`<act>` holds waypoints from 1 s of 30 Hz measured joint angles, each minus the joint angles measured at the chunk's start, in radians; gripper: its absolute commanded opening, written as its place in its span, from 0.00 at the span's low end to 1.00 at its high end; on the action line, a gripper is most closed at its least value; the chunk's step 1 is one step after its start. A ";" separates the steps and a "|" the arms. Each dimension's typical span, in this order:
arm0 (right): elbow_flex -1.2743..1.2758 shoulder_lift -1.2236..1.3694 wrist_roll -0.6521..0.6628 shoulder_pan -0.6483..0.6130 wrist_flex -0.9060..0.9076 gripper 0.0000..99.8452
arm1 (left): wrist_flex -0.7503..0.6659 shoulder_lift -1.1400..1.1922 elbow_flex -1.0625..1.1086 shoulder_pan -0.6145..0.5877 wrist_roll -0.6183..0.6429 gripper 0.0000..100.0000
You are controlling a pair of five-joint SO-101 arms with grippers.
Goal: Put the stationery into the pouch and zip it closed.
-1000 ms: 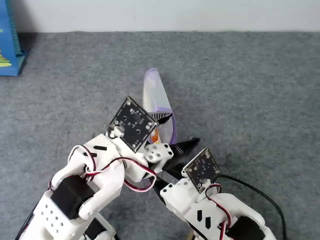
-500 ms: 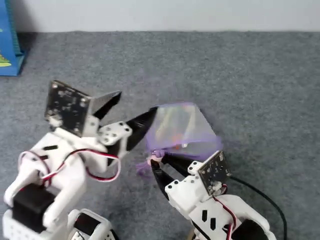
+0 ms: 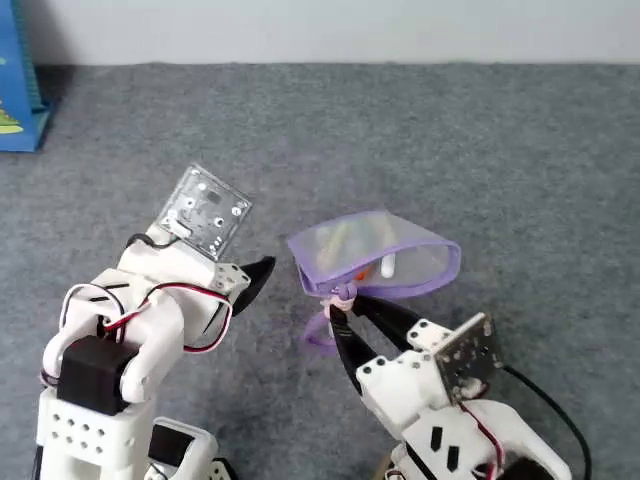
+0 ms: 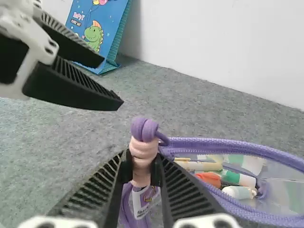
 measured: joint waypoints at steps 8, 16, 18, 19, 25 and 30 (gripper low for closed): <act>-0.089 -0.018 0.032 -0.002 0.018 0.01 | 0.000 -0.075 0.087 0.041 -0.052 0.26; -0.091 -0.018 0.032 0.000 0.018 0.01 | 0.000 -0.522 0.345 0.135 -0.055 0.27; -0.091 -0.018 0.032 -0.002 0.018 0.01 | 0.000 -0.624 0.390 0.135 -0.055 0.27; -0.091 -0.018 0.032 -0.002 0.018 0.01 | 0.002 -0.666 0.400 0.135 -0.055 0.27; 0.012 -0.018 0.032 0.080 0.018 0.01 | 0.002 -0.775 0.433 0.031 -0.055 0.26; 0.186 -0.011 0.032 0.227 0.018 0.01 | 0.020 -0.775 0.434 0.011 -0.055 0.26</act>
